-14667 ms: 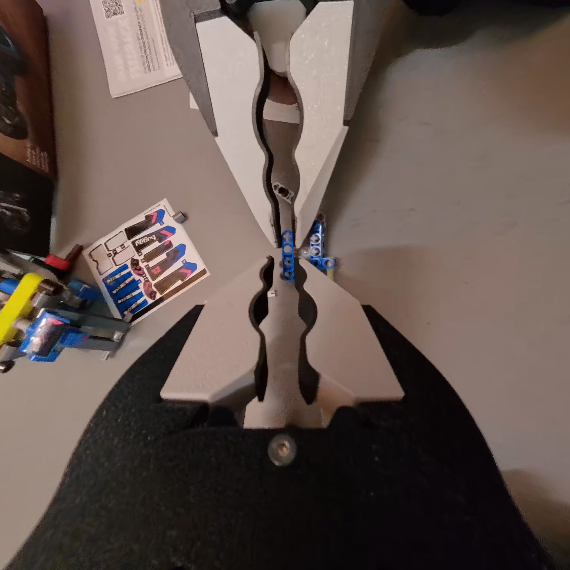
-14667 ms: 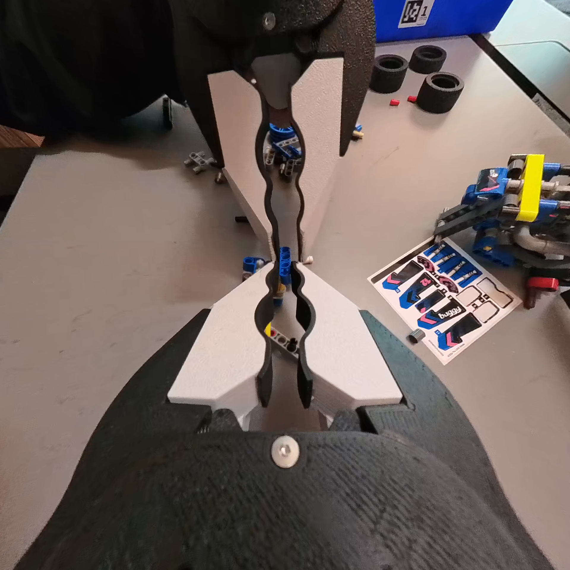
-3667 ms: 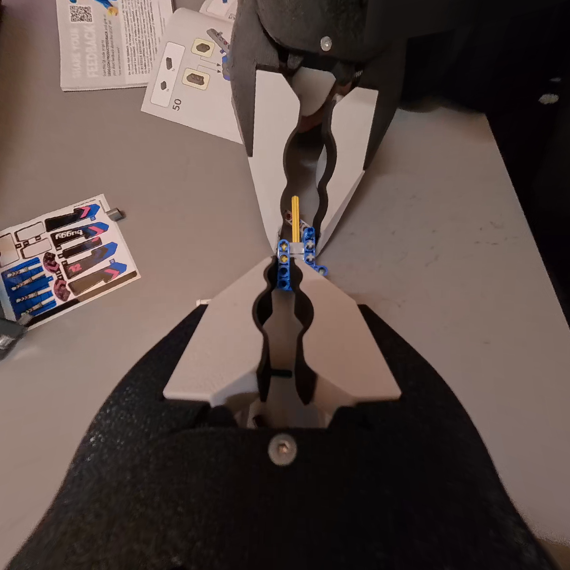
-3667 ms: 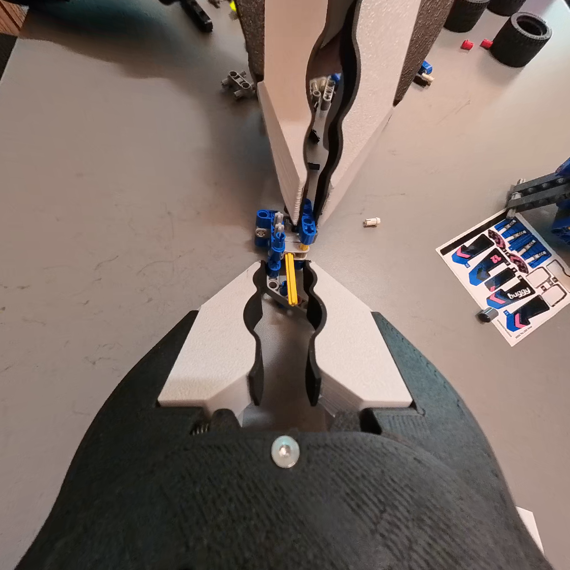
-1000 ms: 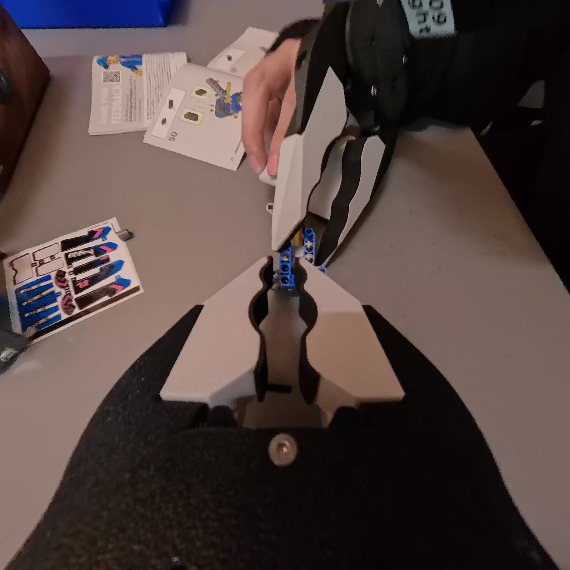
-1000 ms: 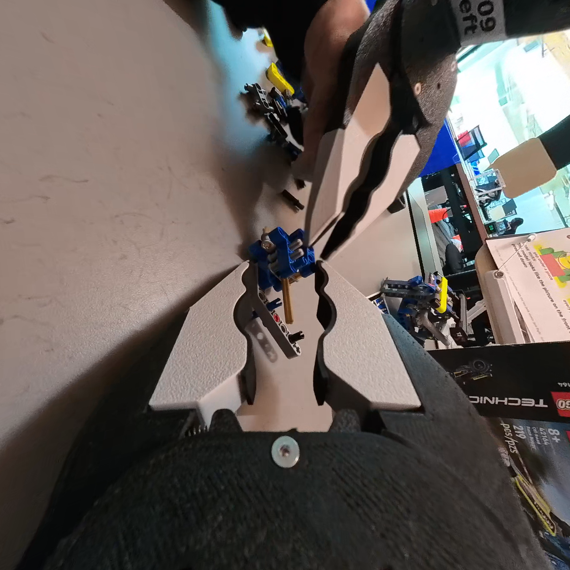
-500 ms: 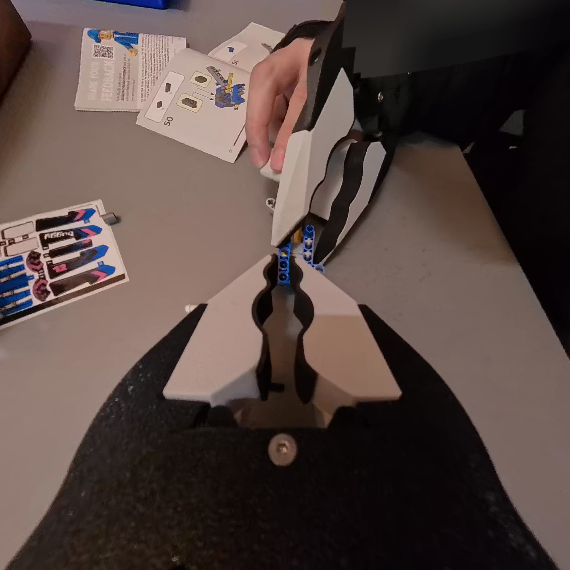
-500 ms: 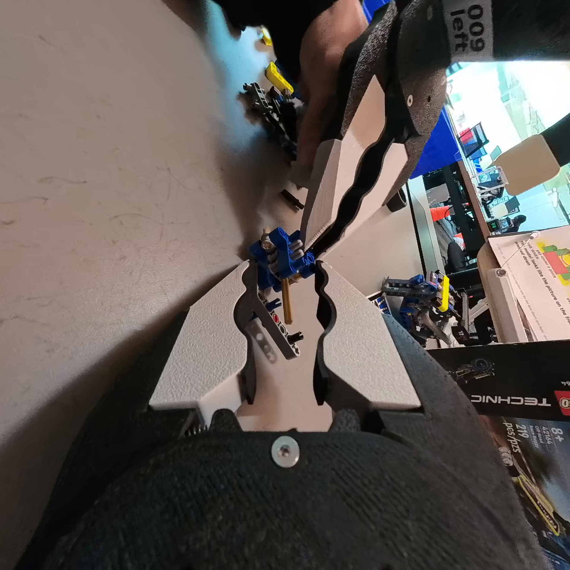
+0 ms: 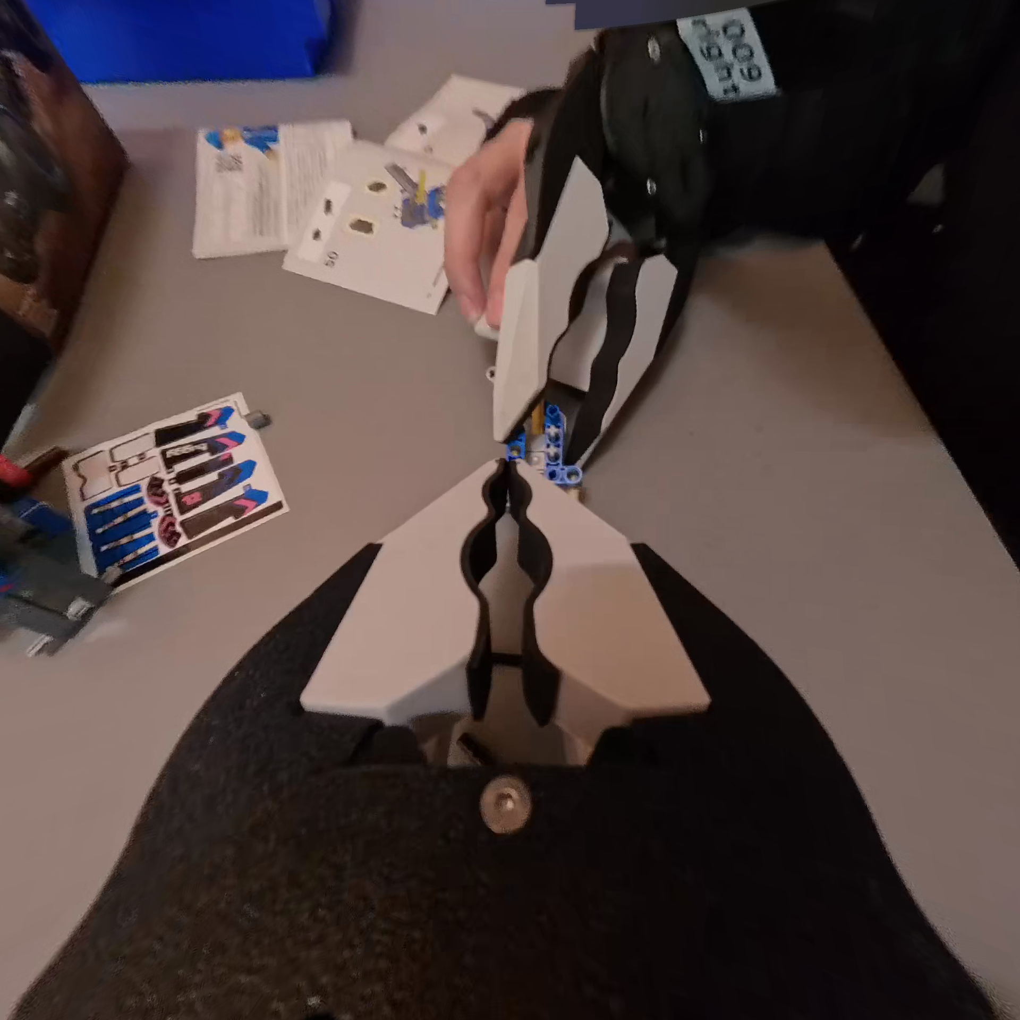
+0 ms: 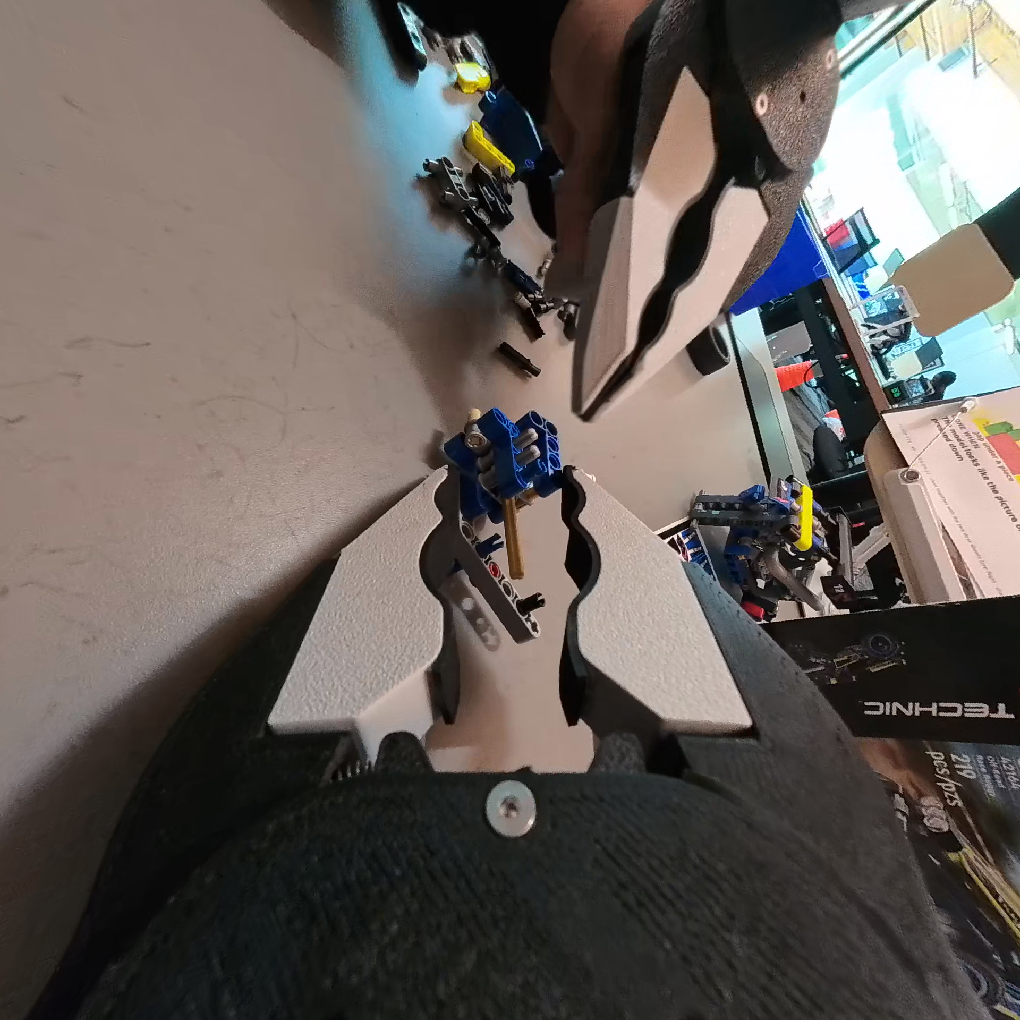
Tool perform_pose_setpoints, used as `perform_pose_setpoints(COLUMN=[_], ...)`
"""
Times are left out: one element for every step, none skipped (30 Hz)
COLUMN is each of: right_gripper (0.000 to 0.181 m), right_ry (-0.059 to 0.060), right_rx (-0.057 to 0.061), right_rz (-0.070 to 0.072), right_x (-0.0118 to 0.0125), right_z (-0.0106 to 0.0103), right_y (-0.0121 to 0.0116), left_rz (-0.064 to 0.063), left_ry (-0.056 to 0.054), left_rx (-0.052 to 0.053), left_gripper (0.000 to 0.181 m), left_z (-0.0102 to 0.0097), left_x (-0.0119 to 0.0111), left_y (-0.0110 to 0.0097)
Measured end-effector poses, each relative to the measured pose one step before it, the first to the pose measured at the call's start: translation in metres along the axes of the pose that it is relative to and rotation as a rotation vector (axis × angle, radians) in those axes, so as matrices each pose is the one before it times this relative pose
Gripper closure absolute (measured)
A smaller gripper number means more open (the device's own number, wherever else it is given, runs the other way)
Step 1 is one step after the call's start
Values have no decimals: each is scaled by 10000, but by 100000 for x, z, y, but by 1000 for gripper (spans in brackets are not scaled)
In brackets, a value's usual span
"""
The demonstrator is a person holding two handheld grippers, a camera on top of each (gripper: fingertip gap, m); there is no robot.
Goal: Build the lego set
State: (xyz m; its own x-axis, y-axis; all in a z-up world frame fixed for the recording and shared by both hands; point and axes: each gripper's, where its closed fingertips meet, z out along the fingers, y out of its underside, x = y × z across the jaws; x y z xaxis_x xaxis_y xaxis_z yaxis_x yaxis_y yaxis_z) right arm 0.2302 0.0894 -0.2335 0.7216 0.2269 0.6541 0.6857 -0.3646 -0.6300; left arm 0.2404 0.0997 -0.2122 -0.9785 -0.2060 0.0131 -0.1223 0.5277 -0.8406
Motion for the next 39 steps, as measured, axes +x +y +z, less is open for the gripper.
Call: perform_pose_setpoints(right_gripper=[144,145,145,144,144,144,144,144,144,144,144,144,144,144,144,144,145,145,145,145,145,145,145,145,145,145,145,145,145,145,146,146,146,145,145,145,145,145,145], right_ry=[-4,1,10,21,4,-4,2,-10,-20,-14,-23,-22,12,50,58,65,67,54,30,11,-22,-50,-53,-50,-26,25,7,1,1,0,0,7,-45,-10,2,-5,-2,-21,-41], right_rx=[4,-5,-6,-8,-2,-14,-23,23,-7,16,39,19,-4,-26,-29,-14,-23,-3,19,-20,1,26,15,33,18,-40,-8,0,8,2,7,-4,22,-2,-12,-1,-7,-12,-5], right_rz=[-4,-8,-18,-7,14,-12,5,36,55,45,47,29,-13,-88,-69,-46,-82,-65,-40,17,79,158,148,84,11,14,22,22,-12,0,5,65,64,11,9,0,6,36,54], right_x=[-2,-7,0,-9,3,-5,3,-10,12,3,-8,2,-8,-15,-12,-7,-9,-22,-16,7,27,44,48,9,-19,21,7,13,-7,0,8,46,8,2,12,-1,9,-2,13], right_z=[2,0,6,-5,-5,15,2,-11,-6,0,-7,-4,3,3,-13,-16,1,-7,-15,4,-2,2,-7,-6,-3,15,12,-6,0,1,-7,-29,-16,6,-3,-9,1,1,-10], right_y=[-5,6,-9,13,-4,-5,24,-1,29,9,-22,-8,-1,-1,0,-17,-22,-36,-36,21,27,23,36,-14,-21,24,-20,0,-8,-3,-6,40,9,5,13,11,6,15,21], left_rz=[200,206,142,65,84,144,170,163,177,260,275,206,176,214,241,253,276,227,109,-47,-216,-232,-38,53,-94,-262,-260,-132,30,111,86,67,55,50,82,29,-149,-257,-236], left_ry=[-72,-142,-43,19,-47,-78,-139,-173,-201,-209,-154,-83,-25,-13,-44,-82,-120,-104,-13,74,148,171,89,67,164,227,228,144,18,94,217,91,20,63,11,18,116,192,235], left_rx=[-324,-331,-209,-45,-14,-32,-37,-49,-69,-102,-163,-218,-217,-182,-159,-169,-192,-215,-208,-164,-87,-27,-18,8,84,244,406,285,-53,-312,-355,-222,-143,-207,-193,-150,-87,-24,12], left_gripper=[181,181,181,181,181,181,181,181,181,181,181,181,181,181,181,181,181,181,181,181,181,181,181,181,181,181,181,181,181,181,181,181,181,181,181,181,181,181,181], left_z=[318,286,246,123,-3,10,43,34,37,19,-10,-7,-12,3,7,-6,-8,-13,-24,10,19,33,29,-3,-71,-145,-215,-160,-8,214,388,296,34,-11,36,15,13,8,17], left_x=[0,-135,5,79,-12,10,-22,-43,-65,-58,0,30,25,20,27,33,49,51,64,5,-47,-72,-102,-33,61,44,45,2,-98,54,249,60,-82,-20,-30,-41,-13,-23,-8], left_y=[308,380,263,77,32,39,15,20,32,29,19,20,14,-13,-15,-11,-10,-5,-2,-5,-3,3,-3,-41,-77,-254,-529,-454,-63,288,318,104,-42,37,-1,-12,2,11,1])
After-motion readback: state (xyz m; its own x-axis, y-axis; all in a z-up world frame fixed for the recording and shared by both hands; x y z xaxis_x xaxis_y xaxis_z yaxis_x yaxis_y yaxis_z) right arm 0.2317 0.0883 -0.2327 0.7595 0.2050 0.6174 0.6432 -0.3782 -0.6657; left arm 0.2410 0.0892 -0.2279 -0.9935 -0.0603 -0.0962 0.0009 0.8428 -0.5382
